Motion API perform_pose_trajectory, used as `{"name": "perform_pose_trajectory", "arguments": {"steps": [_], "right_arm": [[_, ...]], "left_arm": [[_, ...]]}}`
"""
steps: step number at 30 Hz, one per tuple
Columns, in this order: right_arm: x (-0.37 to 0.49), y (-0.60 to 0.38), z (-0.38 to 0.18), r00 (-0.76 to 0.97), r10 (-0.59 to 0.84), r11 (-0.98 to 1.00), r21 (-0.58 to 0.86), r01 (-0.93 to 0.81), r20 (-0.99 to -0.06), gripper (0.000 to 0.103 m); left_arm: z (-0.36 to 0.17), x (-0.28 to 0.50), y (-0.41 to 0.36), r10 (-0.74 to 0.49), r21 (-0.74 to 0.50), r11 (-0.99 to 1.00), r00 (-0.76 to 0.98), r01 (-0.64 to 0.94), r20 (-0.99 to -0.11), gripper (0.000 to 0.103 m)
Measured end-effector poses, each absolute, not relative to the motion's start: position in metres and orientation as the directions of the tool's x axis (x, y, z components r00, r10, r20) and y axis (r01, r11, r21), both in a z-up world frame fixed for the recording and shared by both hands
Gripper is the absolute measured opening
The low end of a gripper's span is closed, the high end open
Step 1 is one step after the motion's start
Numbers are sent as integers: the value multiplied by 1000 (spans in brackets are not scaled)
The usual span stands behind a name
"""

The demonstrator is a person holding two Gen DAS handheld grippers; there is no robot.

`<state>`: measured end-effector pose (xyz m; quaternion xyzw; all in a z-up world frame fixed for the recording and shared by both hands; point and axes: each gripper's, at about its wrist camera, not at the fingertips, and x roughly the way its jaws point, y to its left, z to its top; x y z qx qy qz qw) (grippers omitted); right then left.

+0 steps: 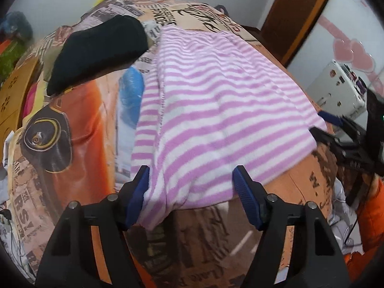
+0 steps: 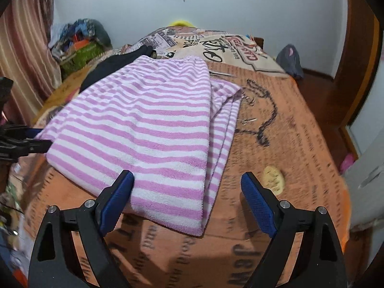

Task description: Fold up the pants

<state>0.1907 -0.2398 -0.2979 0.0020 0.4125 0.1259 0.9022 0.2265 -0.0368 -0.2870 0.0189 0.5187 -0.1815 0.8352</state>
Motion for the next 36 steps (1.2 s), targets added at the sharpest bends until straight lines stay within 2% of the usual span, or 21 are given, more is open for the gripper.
{"name": "perform_pose_trajectory", "arguments": {"steps": [4, 6, 9, 14, 23, 26, 28, 32, 34, 36], "right_arm": [[197, -253, -296, 599, 257, 963, 146, -228, -759, 87], [196, -258, -290, 589, 291, 953, 175, -247, -754, 82], [199, -262, -274, 618, 251, 961, 116, -251, -745, 82], [224, -271, -253, 661, 232, 967, 93, -238, -714, 84], [306, -264, -268, 614, 287, 952, 151, -265, -735, 83], [328, -261, -278, 590, 333, 938, 197, -284, -736, 81], [341, -259, -286, 565, 364, 926, 224, -304, -741, 74], [360, -257, -298, 496, 450, 888, 315, -334, -742, 63], [366, -254, -305, 456, 497, 862, 362, -354, -738, 54], [369, -250, -310, 426, 527, 844, 390, -369, -736, 31]], "left_arm": [[-278, 225, -37, -275, -144, 936, 415, 321, -867, 70], [-268, 229, -33, -254, -118, 943, 443, 310, -860, 70], [-251, 245, -21, -231, -100, 955, 486, 280, -843, 70], [-237, 288, -12, -190, -75, 971, 537, 229, -822, 70], [-263, 380, -40, -238, -121, 957, 482, 262, -843, 70], [-279, 398, -50, -242, -120, 951, 449, 283, -860, 64], [-288, 408, -54, -254, -130, 945, 423, 299, -870, 57], [-305, 425, -60, -334, -229, 924, 353, 306, -874, 53], [-308, 429, -60, -346, -247, 922, 350, 297, -871, 51], [-308, 433, -60, -350, -251, 922, 357, 295, -866, 45]]}}
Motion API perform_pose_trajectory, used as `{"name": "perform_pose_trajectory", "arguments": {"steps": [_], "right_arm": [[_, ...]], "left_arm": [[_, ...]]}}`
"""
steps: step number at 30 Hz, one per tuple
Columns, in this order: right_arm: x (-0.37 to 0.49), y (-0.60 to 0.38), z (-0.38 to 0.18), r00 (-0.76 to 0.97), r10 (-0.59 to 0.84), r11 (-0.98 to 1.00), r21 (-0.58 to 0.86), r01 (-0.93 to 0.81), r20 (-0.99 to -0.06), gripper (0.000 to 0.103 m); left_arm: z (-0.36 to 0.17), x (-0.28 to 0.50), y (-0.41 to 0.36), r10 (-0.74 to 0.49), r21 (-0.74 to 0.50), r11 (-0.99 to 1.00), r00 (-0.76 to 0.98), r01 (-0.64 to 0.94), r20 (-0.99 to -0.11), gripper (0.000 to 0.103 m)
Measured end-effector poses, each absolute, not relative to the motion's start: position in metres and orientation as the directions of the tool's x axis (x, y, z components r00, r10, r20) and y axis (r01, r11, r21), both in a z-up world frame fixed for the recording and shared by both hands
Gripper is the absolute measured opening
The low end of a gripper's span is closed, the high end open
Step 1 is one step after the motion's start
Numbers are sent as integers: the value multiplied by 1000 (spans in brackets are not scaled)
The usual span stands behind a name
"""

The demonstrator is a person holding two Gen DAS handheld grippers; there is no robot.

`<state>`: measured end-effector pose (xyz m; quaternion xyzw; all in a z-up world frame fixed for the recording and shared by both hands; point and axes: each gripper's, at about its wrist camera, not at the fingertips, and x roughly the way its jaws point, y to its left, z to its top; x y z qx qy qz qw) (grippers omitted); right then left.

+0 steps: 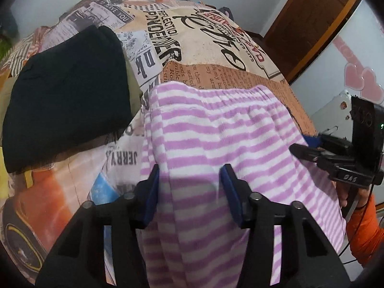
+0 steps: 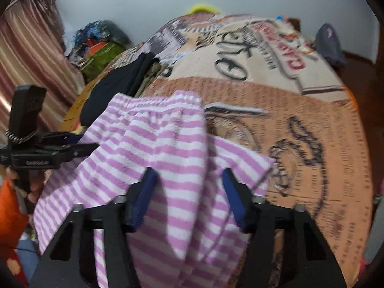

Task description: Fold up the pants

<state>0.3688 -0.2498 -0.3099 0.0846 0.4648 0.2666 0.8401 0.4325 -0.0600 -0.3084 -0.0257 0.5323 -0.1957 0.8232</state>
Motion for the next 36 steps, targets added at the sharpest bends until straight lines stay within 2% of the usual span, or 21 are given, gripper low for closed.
{"name": "perform_pose_trajectory", "arguments": {"steps": [3, 4, 6, 12, 19, 24, 26, 28, 31, 33, 36], "right_arm": [[367, -246, -310, 427, 548, 830, 405, -384, -719, 13], [366, -247, -308, 444, 546, 832, 400, -384, -711, 11], [361, -251, -302, 480, 541, 838, 389, -383, -690, 9], [350, -253, -289, 566, 455, 885, 275, -377, -688, 8], [348, -255, -300, 558, 360, 920, 183, -347, -748, 8], [333, -261, -276, 603, 315, 936, 134, -326, -733, 8], [322, -265, -265, 608, 335, 931, 151, -334, -720, 9], [305, -266, -255, 606, 364, 921, 177, -347, -707, 12], [276, -262, -248, 606, 382, 913, 182, -366, -698, 23], [258, -257, -251, 590, 396, 906, 195, -376, -704, 30], [242, -248, -263, 556, 403, 901, 210, -378, -727, 30]], "left_arm": [[-305, 432, -60, -336, -232, 926, 371, 298, -866, 29], [-302, 432, -61, -333, -225, 926, 378, 303, -864, 24], [-296, 431, -63, -337, -217, 921, 384, 324, -860, 21], [-284, 437, -76, -337, -188, 910, 395, 371, -855, 18], [-297, 448, -83, -287, -151, 921, 363, 359, -887, 20], [-264, 429, -63, -262, -122, 937, 426, 328, -866, 21], [-249, 414, -54, -262, -115, 937, 447, 329, -855, 25], [-241, 397, -47, -260, -109, 937, 454, 331, -852, 33], [-240, 361, -38, -260, -101, 933, 454, 345, -852, 42], [-250, 336, -35, -255, -97, 930, 434, 355, -864, 43], [-271, 308, -34, -186, -26, 934, 424, 356, -886, 43]]}}
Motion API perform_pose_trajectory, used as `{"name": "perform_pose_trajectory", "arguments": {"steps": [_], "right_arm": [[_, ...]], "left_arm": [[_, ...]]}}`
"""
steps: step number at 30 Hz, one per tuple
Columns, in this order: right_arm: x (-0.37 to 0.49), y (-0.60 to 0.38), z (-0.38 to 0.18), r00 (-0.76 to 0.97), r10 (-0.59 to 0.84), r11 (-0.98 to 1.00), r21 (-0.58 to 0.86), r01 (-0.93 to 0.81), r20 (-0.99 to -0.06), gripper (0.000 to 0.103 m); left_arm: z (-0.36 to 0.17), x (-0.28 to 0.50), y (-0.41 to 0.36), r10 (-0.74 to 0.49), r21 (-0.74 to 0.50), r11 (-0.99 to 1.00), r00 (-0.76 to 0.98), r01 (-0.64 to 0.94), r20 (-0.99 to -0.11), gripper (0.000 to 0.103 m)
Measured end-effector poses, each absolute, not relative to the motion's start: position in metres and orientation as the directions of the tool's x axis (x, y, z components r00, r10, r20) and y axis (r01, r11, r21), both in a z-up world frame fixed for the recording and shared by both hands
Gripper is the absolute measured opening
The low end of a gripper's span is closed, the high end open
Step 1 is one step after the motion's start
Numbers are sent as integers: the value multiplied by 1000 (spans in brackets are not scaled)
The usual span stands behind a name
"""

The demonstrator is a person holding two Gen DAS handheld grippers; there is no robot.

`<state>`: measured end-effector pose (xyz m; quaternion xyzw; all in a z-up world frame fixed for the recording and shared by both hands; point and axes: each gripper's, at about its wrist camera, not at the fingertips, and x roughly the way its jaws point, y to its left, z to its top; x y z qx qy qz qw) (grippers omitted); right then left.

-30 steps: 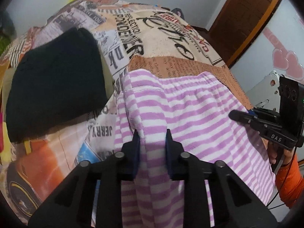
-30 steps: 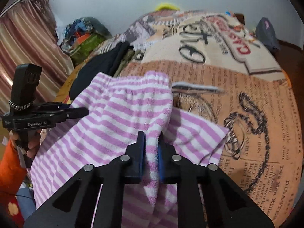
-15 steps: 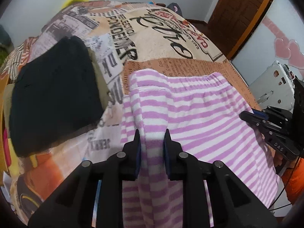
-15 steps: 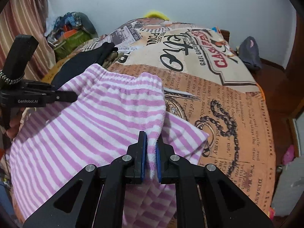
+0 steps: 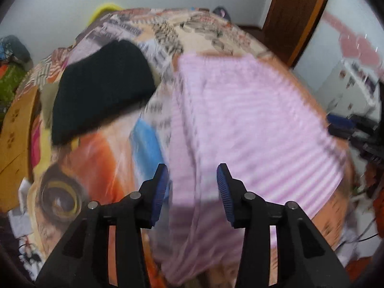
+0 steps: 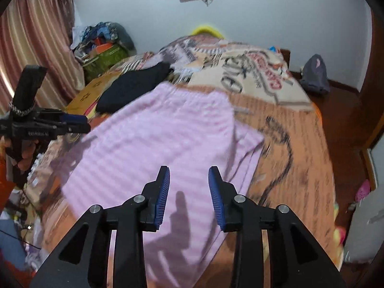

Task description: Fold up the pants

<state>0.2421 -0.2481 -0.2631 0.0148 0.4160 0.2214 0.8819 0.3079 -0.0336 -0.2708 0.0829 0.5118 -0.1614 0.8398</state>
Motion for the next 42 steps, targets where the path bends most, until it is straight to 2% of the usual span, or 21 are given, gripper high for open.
{"name": "perform_pose_trajectory", "arguments": {"steps": [4, 6, 11, 12, 14, 17, 20, 21, 22, 28, 32, 36, 40, 42], "right_arm": [[227, -243, -288, 524, 356, 921, 197, -335, -774, 30], [215, -248, -289, 555, 333, 934, 187, -304, -762, 30], [209, -271, -274, 583, 289, 956, 202, -211, -759, 32], [209, -273, -271, 588, 271, 962, 190, -196, -762, 33], [213, -277, -265, 601, 229, 973, 159, -168, -766, 44], [214, -280, -253, 638, 196, 980, 135, -145, -745, 48], [222, -279, -246, 652, 201, 980, 146, -138, -731, 64], [228, -279, -245, 654, 206, 979, 153, -137, -728, 70], [229, -278, -244, 652, 209, 978, 156, -139, -728, 71], [255, -274, -259, 590, 284, 959, 236, -158, -756, 76], [268, -273, -276, 525, 333, 943, 289, -166, -784, 76], [276, -268, -291, 475, 345, 938, 284, -197, -810, 76], [281, -265, -304, 436, 368, 928, 296, -226, -821, 76], [283, -268, -307, 431, 390, 920, 321, -225, -814, 81]], "left_arm": [[-291, 285, -12, -71, 68, 951, 430, 300, -900, 43], [-294, 279, 4, -23, 97, 962, 427, 257, -904, 43], [-269, 269, 23, -56, 63, 970, 470, 234, -881, 45], [-261, 269, 21, -66, 62, 969, 491, 240, -869, 49], [-250, 270, 12, -91, 59, 964, 528, 260, -844, 60], [-241, 281, -10, -141, 48, 947, 546, 316, -826, 66], [-241, 295, -30, -164, 43, 936, 540, 350, -826, 77], [-241, 299, -35, -170, 40, 934, 538, 356, -826, 78], [-243, 304, -40, -177, 35, 931, 535, 362, -826, 79], [-270, 340, -53, -195, -12, 933, 476, 360, -857, 79], [-294, 360, -53, -233, -86, 928, 383, 362, -894, 79], [-305, 372, -43, -319, -201, 917, 331, 344, -888, 80], [-311, 377, -39, -357, -257, 910, 300, 327, -884, 84], [-313, 380, -38, -375, -280, 904, 284, 323, -882, 84]]}}
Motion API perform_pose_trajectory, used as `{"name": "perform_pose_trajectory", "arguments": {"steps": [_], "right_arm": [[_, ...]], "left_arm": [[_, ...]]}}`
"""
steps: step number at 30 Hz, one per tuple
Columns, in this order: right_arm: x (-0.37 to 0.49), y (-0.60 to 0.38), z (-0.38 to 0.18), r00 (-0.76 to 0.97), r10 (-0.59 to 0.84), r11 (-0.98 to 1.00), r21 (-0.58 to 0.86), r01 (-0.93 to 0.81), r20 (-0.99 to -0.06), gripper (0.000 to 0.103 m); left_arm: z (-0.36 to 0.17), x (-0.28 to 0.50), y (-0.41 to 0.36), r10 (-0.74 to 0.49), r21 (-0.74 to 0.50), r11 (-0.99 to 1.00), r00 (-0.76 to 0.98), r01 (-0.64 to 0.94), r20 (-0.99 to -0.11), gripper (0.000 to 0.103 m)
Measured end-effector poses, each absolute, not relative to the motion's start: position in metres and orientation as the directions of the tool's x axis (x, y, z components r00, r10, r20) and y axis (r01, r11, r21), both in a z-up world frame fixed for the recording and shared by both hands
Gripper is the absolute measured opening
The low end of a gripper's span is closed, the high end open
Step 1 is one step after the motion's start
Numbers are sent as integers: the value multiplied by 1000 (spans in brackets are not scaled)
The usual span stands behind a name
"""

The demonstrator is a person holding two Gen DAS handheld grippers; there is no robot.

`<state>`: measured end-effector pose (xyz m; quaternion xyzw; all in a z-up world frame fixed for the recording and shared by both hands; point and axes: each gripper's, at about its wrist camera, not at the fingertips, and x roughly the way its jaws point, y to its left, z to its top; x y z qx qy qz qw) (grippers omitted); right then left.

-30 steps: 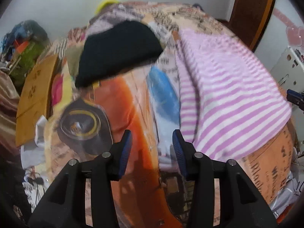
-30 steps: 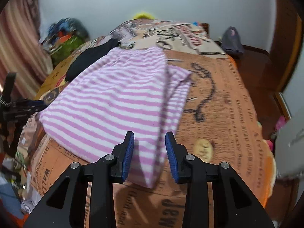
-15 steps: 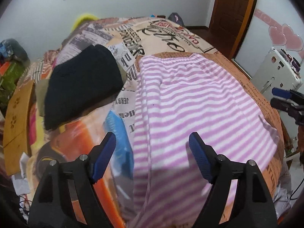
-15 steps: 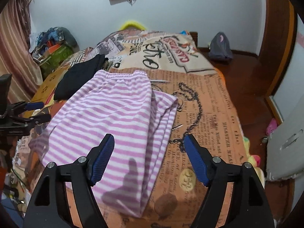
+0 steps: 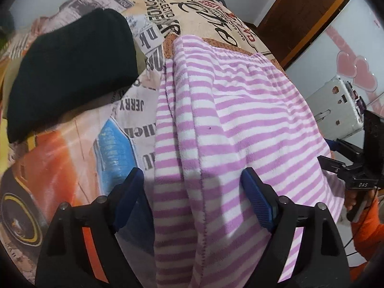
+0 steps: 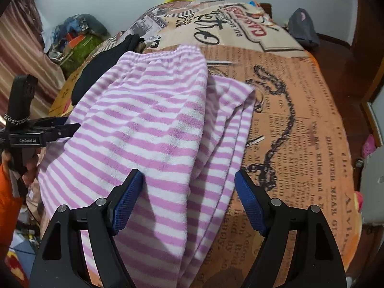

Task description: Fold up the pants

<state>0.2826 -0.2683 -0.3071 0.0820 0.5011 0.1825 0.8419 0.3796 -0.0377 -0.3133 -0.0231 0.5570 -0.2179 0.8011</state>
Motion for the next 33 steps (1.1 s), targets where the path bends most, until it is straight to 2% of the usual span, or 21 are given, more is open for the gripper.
{"name": "perform_pose_trajectory", "arguments": {"steps": [4, 9, 14, 18, 24, 28, 33], "right_arm": [[290, -275, -315, 404, 447, 894, 389, -222, -798, 84], [296, -282, -326, 371, 501, 865, 459, -201, -782, 95], [295, -285, -327, 357, 538, 843, 496, -209, -764, 98], [291, -282, -324, 342, 555, 832, 513, -213, -758, 98], [278, -261, -315, 341, 553, 832, 477, -285, -761, 96], [287, -263, -319, 340, 565, 825, 497, -271, -752, 95], [310, -263, -321, 333, 557, 830, 492, -263, -761, 89]], "left_arm": [[-315, 386, -40, -396, -310, 897, 263, 316, -880, 84], [-316, 392, -49, -397, -310, 895, 255, 322, -882, 84], [-317, 399, -54, -408, -324, 889, 235, 324, -882, 84], [-314, 392, -60, -429, -344, 874, 212, 343, -878, 84], [-309, 372, -81, -383, -261, 865, 226, 429, -896, 84], [-314, 385, -79, -416, -315, 859, 191, 403, -889, 84], [-315, 399, -87, -410, -310, 858, 181, 409, -894, 84]]}}
